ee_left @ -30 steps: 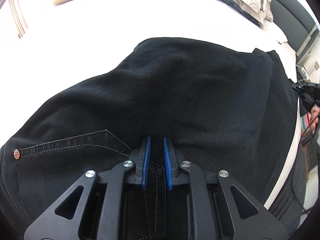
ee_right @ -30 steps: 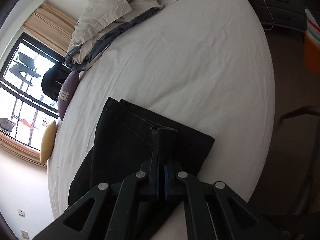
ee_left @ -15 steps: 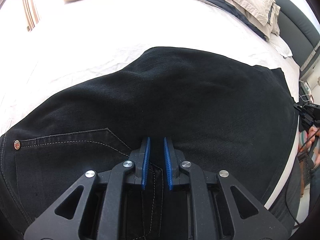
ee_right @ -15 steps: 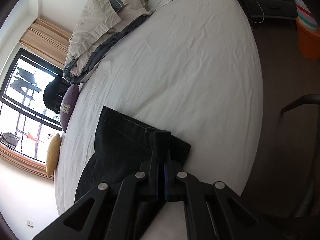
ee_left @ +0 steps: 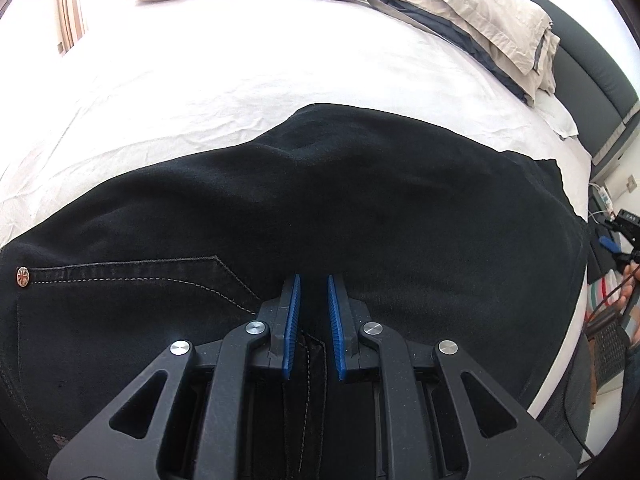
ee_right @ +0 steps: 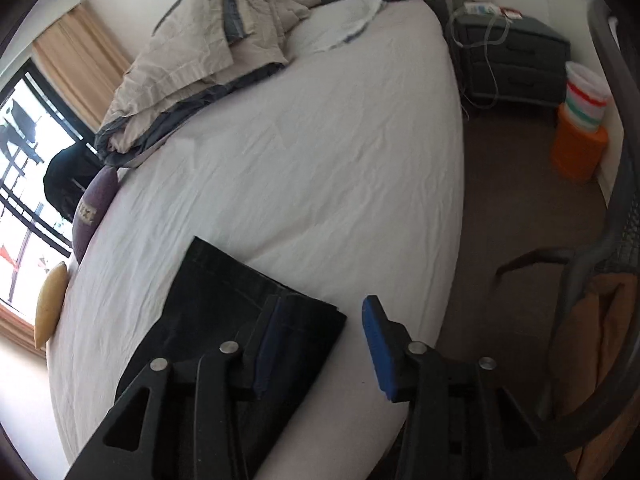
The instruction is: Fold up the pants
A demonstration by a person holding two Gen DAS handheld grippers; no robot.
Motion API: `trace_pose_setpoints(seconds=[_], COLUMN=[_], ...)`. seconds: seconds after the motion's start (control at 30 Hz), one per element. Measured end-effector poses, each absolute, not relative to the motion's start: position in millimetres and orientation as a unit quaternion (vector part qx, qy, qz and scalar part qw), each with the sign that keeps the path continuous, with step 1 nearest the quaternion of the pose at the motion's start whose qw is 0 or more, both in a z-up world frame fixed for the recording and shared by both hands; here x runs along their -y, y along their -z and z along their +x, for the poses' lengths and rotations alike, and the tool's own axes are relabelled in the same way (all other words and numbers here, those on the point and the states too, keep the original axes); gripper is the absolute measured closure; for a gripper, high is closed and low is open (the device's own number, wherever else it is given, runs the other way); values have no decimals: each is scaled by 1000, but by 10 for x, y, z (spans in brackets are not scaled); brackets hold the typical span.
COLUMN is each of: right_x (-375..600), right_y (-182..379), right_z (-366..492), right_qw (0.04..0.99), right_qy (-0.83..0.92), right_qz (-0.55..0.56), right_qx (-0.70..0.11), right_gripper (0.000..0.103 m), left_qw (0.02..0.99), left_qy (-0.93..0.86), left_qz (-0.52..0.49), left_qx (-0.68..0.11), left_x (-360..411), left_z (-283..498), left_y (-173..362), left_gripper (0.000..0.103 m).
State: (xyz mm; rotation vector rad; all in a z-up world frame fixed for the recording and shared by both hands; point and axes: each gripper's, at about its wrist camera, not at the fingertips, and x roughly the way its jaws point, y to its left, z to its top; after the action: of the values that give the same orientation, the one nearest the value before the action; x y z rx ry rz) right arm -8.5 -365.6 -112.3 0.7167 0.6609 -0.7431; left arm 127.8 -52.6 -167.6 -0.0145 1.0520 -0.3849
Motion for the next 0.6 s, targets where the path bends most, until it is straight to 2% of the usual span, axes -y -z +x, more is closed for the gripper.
trace_pose_setpoints(seconds=[0.07, 0.17, 0.33, 0.43, 0.47, 0.5, 0.53, 0.6], right_x=[3447, 3072, 2272, 2158, 2255, 2409, 2585, 2979], right_y=[880, 866, 1318, 1663, 1734, 1776, 1796, 1796], right_z=[146, 697, 1575, 1836, 1865, 1875, 1855, 1771], right_qw=[856, 883, 841, 823, 825, 827, 833, 840], right_qy=[291, 80, -134, -139, -128, -105, -70, 14], right_qz=[310, 344, 310, 293, 303, 318, 328, 345], right_qx=[-296, -311, -422, -466, -460, -451, -440, -419], right_gripper=[57, 57, 57, 57, 72, 94, 103, 103], left_qw=[848, 849, 852, 851, 851, 850, 850, 850], left_qy=[182, 181, 180, 181, 183, 185, 187, 189], left_qz=[-8, -10, -12, -18, -22, -27, -32, -41], left_qx=[-497, -496, -492, -492, -492, -492, -492, -490], left_x=[517, 516, 501, 474, 456, 437, 416, 373], left_z=[1270, 1261, 1233, 1225, 1225, 1228, 1234, 1238], left_y=[1672, 1669, 1659, 1650, 1649, 1650, 1654, 1661], left_gripper=[89, 88, 88, 88, 88, 88, 88, 88])
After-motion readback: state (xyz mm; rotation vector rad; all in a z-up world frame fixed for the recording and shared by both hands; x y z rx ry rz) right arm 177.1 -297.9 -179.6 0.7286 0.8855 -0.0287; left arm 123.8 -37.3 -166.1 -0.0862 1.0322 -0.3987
